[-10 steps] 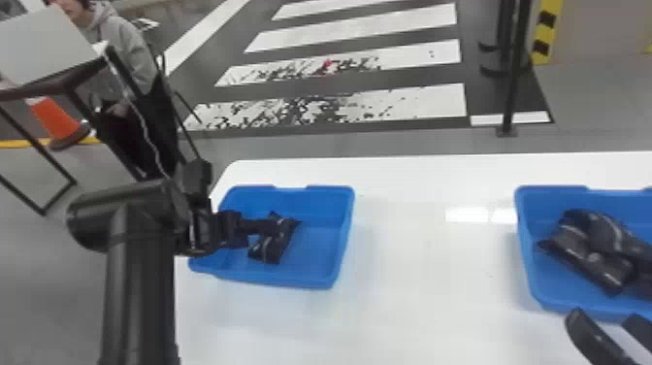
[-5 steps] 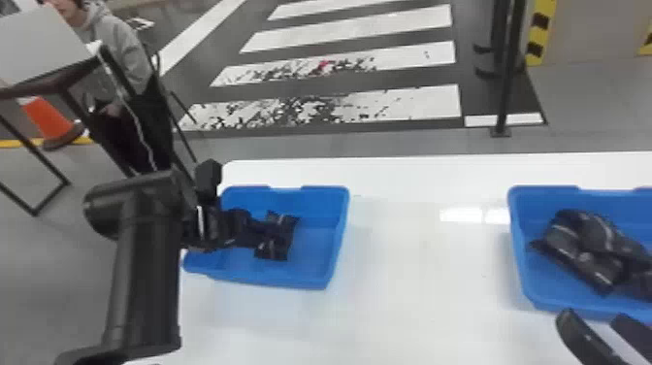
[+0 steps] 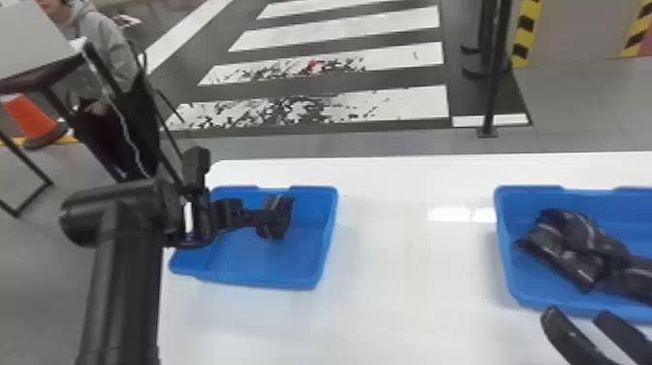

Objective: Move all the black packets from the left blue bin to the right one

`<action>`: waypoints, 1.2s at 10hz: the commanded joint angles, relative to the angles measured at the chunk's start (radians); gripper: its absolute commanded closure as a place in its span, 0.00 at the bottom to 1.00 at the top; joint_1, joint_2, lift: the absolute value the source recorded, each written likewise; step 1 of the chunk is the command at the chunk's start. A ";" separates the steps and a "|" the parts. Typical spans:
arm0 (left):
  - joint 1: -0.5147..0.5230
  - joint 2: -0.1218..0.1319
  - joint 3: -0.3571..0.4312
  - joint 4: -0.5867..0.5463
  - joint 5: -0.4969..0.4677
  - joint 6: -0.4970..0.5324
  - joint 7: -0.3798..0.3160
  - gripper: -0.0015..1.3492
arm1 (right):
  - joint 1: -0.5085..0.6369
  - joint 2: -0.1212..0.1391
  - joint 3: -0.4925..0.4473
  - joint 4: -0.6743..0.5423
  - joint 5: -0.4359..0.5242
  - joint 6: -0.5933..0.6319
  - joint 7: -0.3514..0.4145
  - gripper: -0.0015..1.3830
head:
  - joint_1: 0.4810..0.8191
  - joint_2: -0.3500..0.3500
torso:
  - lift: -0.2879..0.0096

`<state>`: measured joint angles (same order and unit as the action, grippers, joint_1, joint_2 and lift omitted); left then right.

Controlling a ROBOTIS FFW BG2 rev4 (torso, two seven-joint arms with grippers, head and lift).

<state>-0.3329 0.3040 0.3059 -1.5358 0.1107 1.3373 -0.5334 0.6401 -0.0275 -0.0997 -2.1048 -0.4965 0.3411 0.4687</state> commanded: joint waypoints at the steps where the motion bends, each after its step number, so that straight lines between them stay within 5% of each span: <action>1: 0.073 0.003 -0.001 -0.159 0.071 0.013 -0.008 0.90 | -0.002 0.000 0.000 -0.005 0.000 0.000 0.002 0.13 | 0.63 0.90 | 0.45; 4: 0.232 -0.008 -0.031 -0.510 0.164 0.008 -0.033 0.90 | -0.039 -0.005 0.018 -0.010 -0.012 0.015 0.022 0.13 | 0.63 0.82 | 0.45; 6: 0.308 -0.022 -0.083 -0.638 0.236 -0.027 -0.049 0.90 | -0.078 -0.014 0.026 -0.022 -0.026 0.047 0.041 0.13 | 0.63 0.77 | 0.45; 12: 0.306 -0.037 -0.322 -0.660 0.384 -0.098 -0.080 0.90 | -0.211 -0.061 0.074 -0.039 -0.104 0.083 0.053 0.13 | 0.63 0.53 | 0.45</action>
<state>-0.0219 0.2675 0.0103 -2.1953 0.4781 1.2436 -0.6134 0.4405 -0.0856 -0.0280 -2.1481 -0.5926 0.4230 0.5214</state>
